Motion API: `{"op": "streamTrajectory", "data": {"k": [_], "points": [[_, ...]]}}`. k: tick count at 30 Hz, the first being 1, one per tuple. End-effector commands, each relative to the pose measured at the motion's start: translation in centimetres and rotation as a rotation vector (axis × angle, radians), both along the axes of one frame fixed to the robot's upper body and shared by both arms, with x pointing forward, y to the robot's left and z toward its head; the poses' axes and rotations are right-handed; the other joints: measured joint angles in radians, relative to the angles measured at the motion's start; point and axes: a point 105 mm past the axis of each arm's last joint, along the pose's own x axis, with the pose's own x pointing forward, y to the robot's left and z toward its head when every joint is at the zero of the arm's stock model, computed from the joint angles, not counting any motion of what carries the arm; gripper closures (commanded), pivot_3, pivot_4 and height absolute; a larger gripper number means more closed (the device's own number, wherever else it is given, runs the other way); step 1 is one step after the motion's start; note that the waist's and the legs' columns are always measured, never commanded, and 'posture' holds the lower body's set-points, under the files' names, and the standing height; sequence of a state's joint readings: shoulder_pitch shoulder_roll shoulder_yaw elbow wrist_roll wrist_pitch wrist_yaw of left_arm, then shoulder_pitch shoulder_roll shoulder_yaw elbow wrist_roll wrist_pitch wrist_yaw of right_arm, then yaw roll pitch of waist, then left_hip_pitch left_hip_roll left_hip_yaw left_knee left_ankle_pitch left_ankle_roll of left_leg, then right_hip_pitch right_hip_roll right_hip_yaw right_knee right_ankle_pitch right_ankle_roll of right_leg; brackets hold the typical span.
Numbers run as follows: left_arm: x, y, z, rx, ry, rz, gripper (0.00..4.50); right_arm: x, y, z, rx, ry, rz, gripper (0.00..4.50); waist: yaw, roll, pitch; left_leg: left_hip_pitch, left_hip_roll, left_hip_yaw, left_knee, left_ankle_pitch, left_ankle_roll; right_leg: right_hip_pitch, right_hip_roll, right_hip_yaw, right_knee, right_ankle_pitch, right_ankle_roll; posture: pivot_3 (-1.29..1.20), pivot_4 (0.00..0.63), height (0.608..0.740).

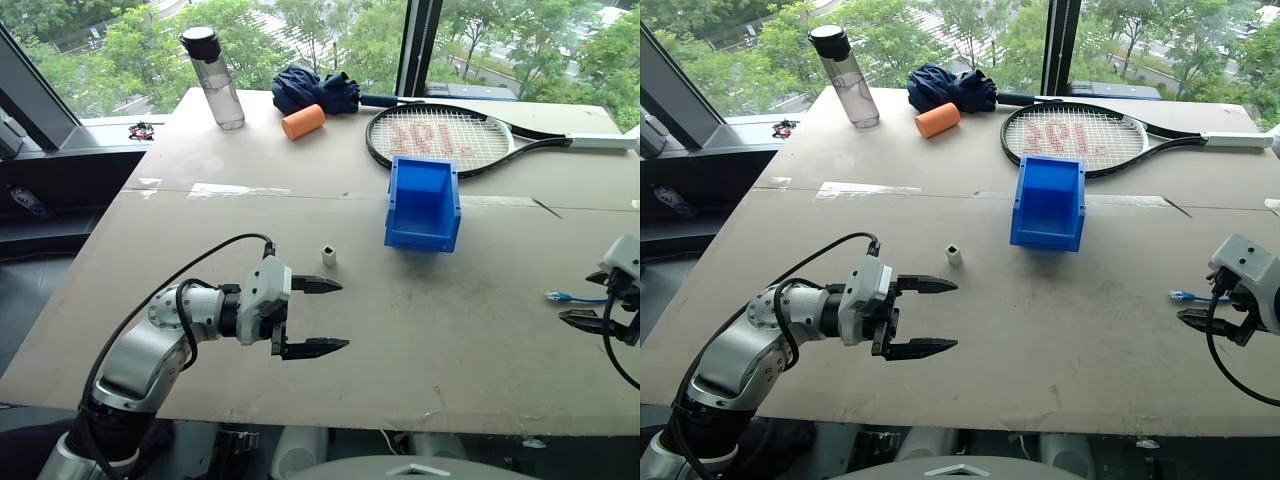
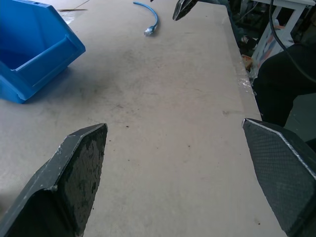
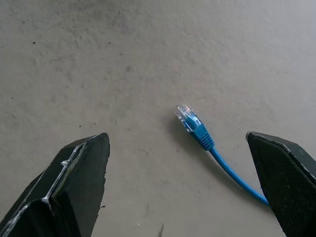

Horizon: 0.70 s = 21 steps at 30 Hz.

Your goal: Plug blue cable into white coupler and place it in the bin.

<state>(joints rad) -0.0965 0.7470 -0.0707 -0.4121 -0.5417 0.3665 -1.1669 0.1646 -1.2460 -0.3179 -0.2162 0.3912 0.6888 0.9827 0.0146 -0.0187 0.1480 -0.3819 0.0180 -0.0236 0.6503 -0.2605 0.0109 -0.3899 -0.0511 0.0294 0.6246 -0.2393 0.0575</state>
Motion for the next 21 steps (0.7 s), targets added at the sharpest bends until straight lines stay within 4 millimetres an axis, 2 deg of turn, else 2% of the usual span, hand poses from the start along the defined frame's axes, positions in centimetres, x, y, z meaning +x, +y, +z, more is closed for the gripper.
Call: {"op": "streamTrajectory", "data": {"k": [1,7,14,21], "points": [[-0.3,-0.5,1.0,-0.017,-0.037,-0.016,0.06,0.0,-0.6,0.1,-0.014,-0.001,0.011,0.0,-0.001,0.0,0.0,0.0,0.0,0.0,0.0,0.0,0.0,0.0,0.0,0.0,0.0,0.0,0.0,0.0,0.15,0.74],[-1.6,-1.6,1.8,-0.026,-0.044,-0.026,0.06,0.5,-0.3,0.9,0.024,-0.01,0.026,0.0,-0.007,0.001,0.0,0.001,0.0,0.0,0.0,0.0,0.0,0.0,0.0,0.001,0.001,0.0,0.0,0.0,0.15,0.74],[-1.6,-2.4,2.7,-0.046,-0.044,-0.04,0.06,2.2,-1.0,0.3,-0.072,0.082,0.047,0.0,-0.007,0.001,0.0,0.001,0.0,0.001,0.001,0.0,0.0,0.0,0.001,0.001,0.002,0.0,0.0,0.0,0.15,0.74],[-3.0,-2.9,3.1,-0.05,-0.051,-0.039,0.06,3.4,-0.3,-0.1,-0.079,0.115,0.06,0.0,-0.006,0.002,0.0,0.001,0.0,0.0,0.001,0.0,0.0,0.0,0.0,0.001,0.001,0.0,0.0,0.0,0.15,0.74]]}}
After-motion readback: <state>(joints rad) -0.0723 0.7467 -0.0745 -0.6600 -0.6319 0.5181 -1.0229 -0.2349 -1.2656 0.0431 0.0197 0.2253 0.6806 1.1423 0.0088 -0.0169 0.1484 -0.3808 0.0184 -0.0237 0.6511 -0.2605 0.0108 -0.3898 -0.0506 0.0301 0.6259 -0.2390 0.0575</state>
